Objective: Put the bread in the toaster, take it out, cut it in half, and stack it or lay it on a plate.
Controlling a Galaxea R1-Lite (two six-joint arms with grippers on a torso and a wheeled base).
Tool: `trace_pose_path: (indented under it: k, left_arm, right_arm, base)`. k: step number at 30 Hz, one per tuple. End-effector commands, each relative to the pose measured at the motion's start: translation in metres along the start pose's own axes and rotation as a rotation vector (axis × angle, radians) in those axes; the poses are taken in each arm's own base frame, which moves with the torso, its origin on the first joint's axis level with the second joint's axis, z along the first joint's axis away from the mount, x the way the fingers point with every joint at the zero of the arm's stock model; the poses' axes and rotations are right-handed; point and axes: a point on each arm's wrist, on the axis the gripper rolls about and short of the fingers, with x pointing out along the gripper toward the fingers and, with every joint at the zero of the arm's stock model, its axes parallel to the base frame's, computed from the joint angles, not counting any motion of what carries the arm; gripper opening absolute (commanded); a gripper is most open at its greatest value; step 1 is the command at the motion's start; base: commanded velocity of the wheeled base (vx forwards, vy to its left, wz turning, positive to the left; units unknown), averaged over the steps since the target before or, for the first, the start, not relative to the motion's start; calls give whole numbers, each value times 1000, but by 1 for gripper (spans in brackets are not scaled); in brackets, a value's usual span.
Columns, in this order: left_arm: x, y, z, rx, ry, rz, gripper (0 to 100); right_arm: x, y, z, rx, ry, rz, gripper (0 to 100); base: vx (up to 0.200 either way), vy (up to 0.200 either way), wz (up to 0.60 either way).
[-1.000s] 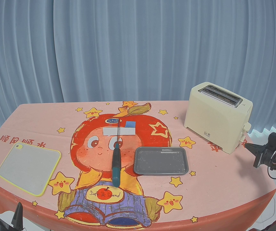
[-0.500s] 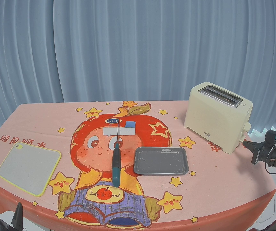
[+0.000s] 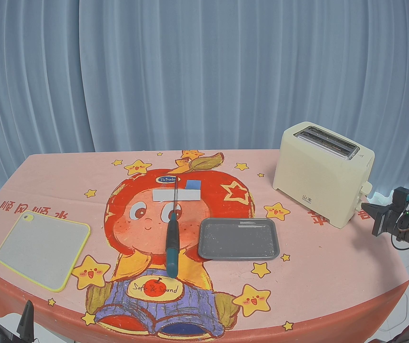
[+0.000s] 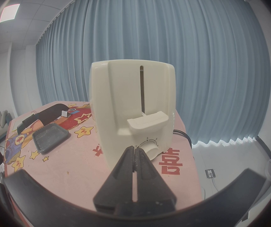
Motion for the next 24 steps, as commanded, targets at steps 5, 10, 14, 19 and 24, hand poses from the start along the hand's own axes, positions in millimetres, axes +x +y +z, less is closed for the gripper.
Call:
trace_pose_path:
  k: [5,10,14,19,24]
  left_arm:
    - [1,0,-5,0,12,1,100]
    - [1,0,-5,0,12,1,100]
    - [1,0,-5,0,12,1,100]
    - [1,0,-5,0,12,1,100]
    - [1,0,-5,0,12,1,100]
  right_arm:
    - [5,-2,1,0,1,2,0]
    - [9,-5,0,4,8,-1,0]
    - [11,-8,-2,11,16,-9,0]
    - [12,-8,-2,11,16,-9,0]
    - [11,-7,-3,12,19,-7,0]
  base:
    - [0,0,0]
    - [0,0,0]
    - [0,0,0]
    - [0,0,0]
    - [0,0,0]
